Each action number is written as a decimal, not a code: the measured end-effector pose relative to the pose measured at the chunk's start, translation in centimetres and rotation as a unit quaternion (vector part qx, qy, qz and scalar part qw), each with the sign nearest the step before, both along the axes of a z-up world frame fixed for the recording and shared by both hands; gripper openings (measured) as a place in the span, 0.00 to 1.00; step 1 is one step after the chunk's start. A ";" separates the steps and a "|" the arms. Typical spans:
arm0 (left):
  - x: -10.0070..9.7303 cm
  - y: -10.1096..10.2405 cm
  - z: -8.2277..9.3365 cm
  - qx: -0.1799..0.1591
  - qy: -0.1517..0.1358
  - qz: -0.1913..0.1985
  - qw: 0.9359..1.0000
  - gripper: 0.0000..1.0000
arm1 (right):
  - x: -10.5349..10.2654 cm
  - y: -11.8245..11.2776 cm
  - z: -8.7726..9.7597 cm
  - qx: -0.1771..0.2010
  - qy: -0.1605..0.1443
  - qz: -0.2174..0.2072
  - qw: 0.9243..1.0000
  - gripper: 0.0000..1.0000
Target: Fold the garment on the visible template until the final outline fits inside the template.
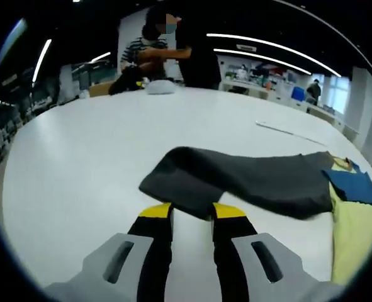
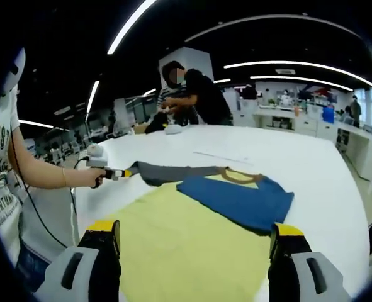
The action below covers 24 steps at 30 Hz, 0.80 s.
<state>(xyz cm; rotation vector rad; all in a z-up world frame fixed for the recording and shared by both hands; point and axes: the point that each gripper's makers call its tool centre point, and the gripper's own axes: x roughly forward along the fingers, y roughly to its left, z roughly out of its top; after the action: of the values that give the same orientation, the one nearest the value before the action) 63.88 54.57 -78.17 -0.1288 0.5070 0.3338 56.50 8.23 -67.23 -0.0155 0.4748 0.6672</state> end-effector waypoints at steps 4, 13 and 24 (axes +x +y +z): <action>0.3 -0.4 0.1 0.003 0.000 0.005 1.000 0.18 | -0.1 -0.1 -0.5 -0.008 0.003 -0.002 1.000 0.98; 0.5 -1.2 0.3 -0.011 0.006 0.033 0.999 0.16 | -0.2 -0.6 -0.9 -0.006 0.005 -0.015 1.000 0.97; 0.8 -1.0 0.1 -0.025 0.001 0.057 0.998 0.04 | -0.4 -1.5 -1.0 -0.006 0.006 -0.029 1.000 0.95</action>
<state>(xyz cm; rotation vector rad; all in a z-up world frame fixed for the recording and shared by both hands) 64.67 53.60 -78.10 -0.2061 0.5105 0.4328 56.12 6.74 -68.24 -0.0083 0.4881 0.6077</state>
